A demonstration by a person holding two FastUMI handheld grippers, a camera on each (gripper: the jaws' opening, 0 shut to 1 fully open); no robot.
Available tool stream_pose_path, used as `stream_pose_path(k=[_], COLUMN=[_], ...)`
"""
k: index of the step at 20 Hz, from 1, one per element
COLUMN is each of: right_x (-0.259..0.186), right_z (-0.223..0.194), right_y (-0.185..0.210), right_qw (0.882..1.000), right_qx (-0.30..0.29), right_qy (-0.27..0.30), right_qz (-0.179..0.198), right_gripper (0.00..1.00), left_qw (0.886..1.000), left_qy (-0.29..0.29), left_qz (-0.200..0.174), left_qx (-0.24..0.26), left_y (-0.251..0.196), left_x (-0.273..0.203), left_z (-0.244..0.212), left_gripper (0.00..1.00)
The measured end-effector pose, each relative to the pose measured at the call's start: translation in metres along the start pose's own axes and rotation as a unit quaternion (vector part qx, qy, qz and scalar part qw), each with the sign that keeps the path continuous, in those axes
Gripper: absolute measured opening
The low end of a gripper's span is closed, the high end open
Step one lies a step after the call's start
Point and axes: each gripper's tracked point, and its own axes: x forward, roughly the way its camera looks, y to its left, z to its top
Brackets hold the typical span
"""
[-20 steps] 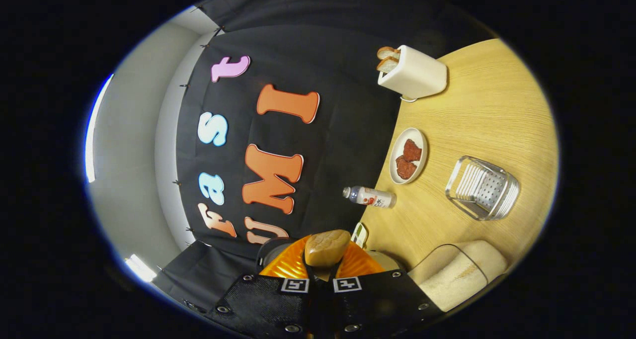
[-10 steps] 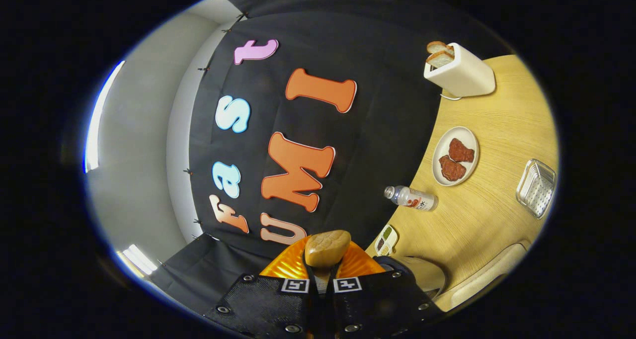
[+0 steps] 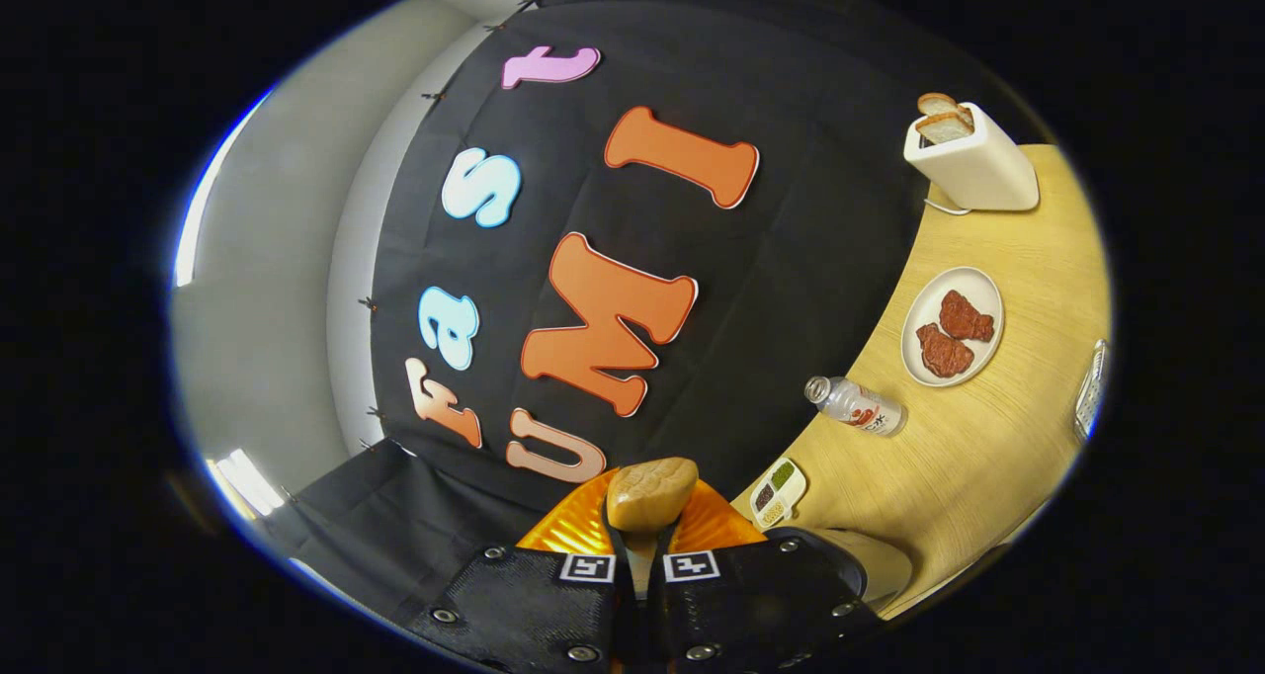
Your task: Close the left gripper, press the button to open the rice cooker; take a wooden spoon from the chopstick holder with the right hand, scoop a spoonful of rice and pour it into the rice cooker, then put the wooden spoon back into the chopstick holder.
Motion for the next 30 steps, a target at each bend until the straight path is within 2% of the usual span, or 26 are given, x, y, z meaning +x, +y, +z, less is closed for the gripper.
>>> stream_pose_path(k=[5,16,23,30], right_x=[0.013,0.025,0.025,0.023], right_z=[-0.006,-0.028,-0.030,-0.044], right_y=[0.010,0.013,0.022,0.031], right_qw=[0.999,0.996,0.989,0.982], right_qx=[-0.040,-0.087,-0.148,-0.184], right_qy=[0.000,0.018,0.000,0.011], right_qz=[0.007,0.016,0.028,0.050], right_gripper=[0.04,0.04,0.03,0.04], left_qw=[1.000,1.000,1.000,1.000], left_qy=[0.006,0.012,0.013,0.011], left_qz=[0.001,-0.003,0.001,0.001], left_qx=[-0.002,-0.003,-0.005,-0.009], left_y=[0.003,0.002,0.005,0.006], left_x=[0.005,0.011,0.010,0.010], left_z=[-0.006,-0.015,-0.017,-0.017], left_gripper=[0.99,0.99,0.98,0.99])
